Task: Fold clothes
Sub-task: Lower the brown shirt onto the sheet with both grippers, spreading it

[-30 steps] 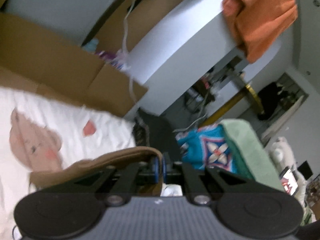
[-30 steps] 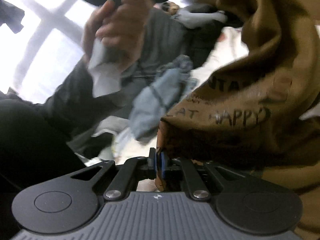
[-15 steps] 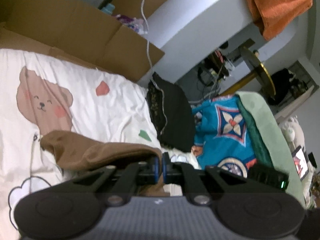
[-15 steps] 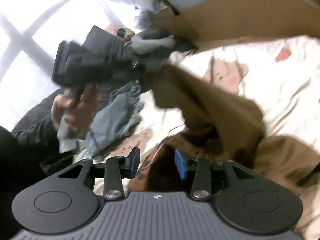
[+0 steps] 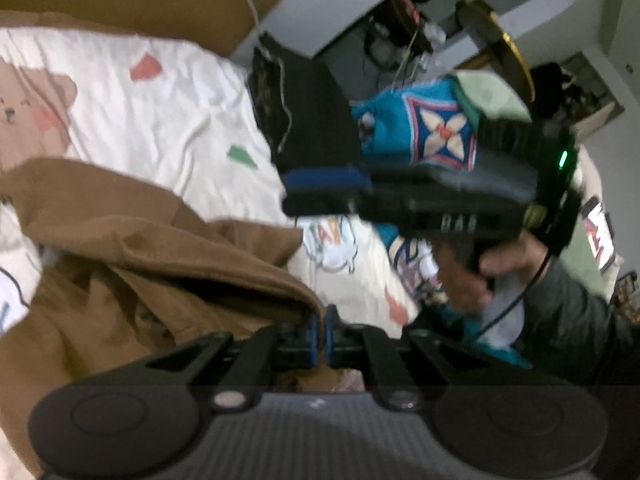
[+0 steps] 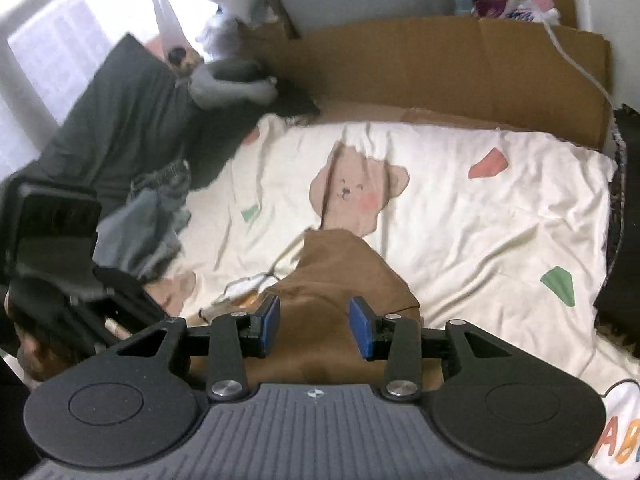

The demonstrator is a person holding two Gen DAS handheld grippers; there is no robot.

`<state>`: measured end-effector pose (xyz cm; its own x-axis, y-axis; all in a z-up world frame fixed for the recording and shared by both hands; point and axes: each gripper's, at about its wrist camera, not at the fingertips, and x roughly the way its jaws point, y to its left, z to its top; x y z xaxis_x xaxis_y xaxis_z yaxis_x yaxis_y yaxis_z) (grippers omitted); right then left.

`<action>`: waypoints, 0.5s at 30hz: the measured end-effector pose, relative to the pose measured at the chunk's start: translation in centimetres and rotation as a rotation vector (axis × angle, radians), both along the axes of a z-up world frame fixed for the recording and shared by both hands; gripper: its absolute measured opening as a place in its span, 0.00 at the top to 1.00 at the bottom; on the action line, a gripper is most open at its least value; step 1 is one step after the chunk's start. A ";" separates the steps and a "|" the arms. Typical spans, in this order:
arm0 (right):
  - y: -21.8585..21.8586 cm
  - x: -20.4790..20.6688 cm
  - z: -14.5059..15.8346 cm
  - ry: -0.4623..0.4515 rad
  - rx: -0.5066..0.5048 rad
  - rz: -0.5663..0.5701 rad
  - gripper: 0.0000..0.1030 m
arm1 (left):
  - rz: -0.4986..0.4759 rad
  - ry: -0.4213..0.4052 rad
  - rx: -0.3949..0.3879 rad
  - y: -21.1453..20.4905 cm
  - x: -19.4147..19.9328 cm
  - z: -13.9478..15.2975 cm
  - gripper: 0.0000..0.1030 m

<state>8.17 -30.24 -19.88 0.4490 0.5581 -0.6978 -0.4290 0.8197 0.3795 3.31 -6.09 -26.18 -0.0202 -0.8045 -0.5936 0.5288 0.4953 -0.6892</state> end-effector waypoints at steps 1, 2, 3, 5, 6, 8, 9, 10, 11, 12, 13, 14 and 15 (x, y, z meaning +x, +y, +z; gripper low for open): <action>0.6 0.2 0.0 0.010 -0.008 0.019 0.60 | -0.005 0.003 0.007 -0.2 -0.2 -0.4 0.96; 1.2 0.4 0.0 0.022 -0.016 0.039 0.60 | -0.009 0.005 0.011 -0.3 -0.4 -0.6 0.96; 2.0 0.7 -0.1 0.033 -0.022 0.061 0.60 | -0.012 0.007 0.014 -0.4 -0.6 -0.8 0.96; 3.9 1.5 -0.6 0.060 -0.037 0.106 0.60 | -0.014 0.014 0.016 -0.4 -0.8 -1.3 0.96; 4.4 1.4 -0.8 0.073 -0.049 0.125 0.60 | -0.012 0.019 0.014 -0.4 -0.9 -1.5 0.96; 5.5 1.6 -1.5 0.105 -0.076 0.163 0.60 | -0.006 0.039 0.011 -0.2 -0.9 -2.1 0.96; 6.0 1.8 -1.9 0.123 -0.092 0.178 0.60 | -0.003 0.050 0.011 0.0 -1.0 -2.4 0.96; 6.5 2.0 -2.3 0.141 -0.109 0.188 0.60 | -0.002 0.057 0.013 0.1 -1.0 -2.6 0.96; 7.1 1.9 -2.7 0.156 -0.129 0.205 0.60 | 0.000 0.063 0.015 0.2 -1.1 -2.9 0.96; 7.6 1.9 -2.9 0.163 -0.146 0.223 0.60 | 0.001 0.069 0.017 0.3 -1.1 -3.2 0.96; 8.3 1.9 -3.1 0.164 -0.163 0.240 0.60 | 0.001 0.074 0.017 0.3 -1.2 -3.3 0.96; 8.9 1.9 -3.3 0.163 -0.178 0.252 0.60 | 0.002 0.078 0.016 0.4 -1.2 -3.5 0.96; 9.4 1.9 -3.5 0.164 -0.194 0.259 0.60 | 0.002 0.081 0.015 0.4 -1.3 -3.6 0.95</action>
<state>10.11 -20.82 -23.34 0.1830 0.4887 -0.8531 -0.5784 0.7552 0.3085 2.02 -5.64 -29.76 -0.0675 -0.7955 -0.6022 0.4705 0.5068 -0.7223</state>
